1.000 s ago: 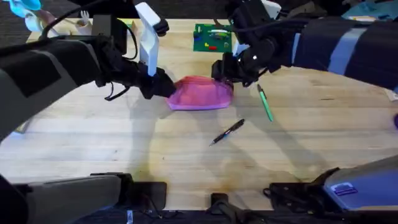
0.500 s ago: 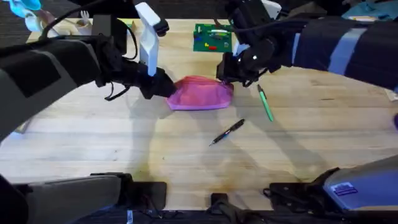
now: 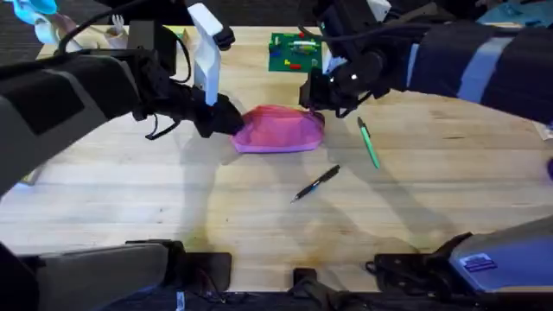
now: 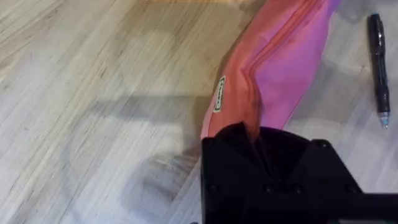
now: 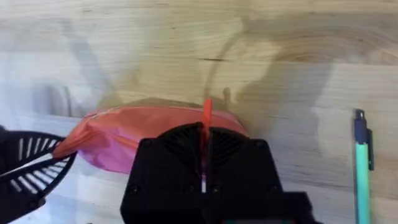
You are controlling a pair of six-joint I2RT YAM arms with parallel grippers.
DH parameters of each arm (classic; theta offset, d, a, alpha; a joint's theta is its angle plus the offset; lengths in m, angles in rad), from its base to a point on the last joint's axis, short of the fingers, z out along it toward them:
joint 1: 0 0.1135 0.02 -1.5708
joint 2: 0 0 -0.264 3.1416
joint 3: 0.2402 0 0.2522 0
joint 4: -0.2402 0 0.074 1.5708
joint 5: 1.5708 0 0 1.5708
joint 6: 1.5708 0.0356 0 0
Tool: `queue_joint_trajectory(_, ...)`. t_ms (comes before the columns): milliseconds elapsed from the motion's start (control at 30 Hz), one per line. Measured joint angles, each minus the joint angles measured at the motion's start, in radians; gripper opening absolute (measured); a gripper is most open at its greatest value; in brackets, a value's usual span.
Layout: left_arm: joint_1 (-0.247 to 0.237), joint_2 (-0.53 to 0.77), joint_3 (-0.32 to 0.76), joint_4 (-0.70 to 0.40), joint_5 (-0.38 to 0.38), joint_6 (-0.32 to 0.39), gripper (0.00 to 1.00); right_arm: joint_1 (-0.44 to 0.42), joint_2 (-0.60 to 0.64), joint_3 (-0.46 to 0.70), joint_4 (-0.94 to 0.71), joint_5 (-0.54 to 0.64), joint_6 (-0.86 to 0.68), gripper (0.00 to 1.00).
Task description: Unzip the bag, pick up the pens from the table one at a time and place them inside, then zip the bag closed.
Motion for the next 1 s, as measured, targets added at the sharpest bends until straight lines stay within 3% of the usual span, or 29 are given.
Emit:
queue_joint_trajectory(433, 0.000, 0.000, 0.000, 0.000, 0.000, 0.000, 0.042, 0.004, -0.029, 0.007, 0.000, -0.059, -0.061, 0.030)
queue_joint_trajectory(1000, 0.000, 0.000, 0.000, -0.005, 0.000, 0.000, 0.042, 0.082, -0.027, 0.007, 0.088, -0.058, -0.065, 0.031)
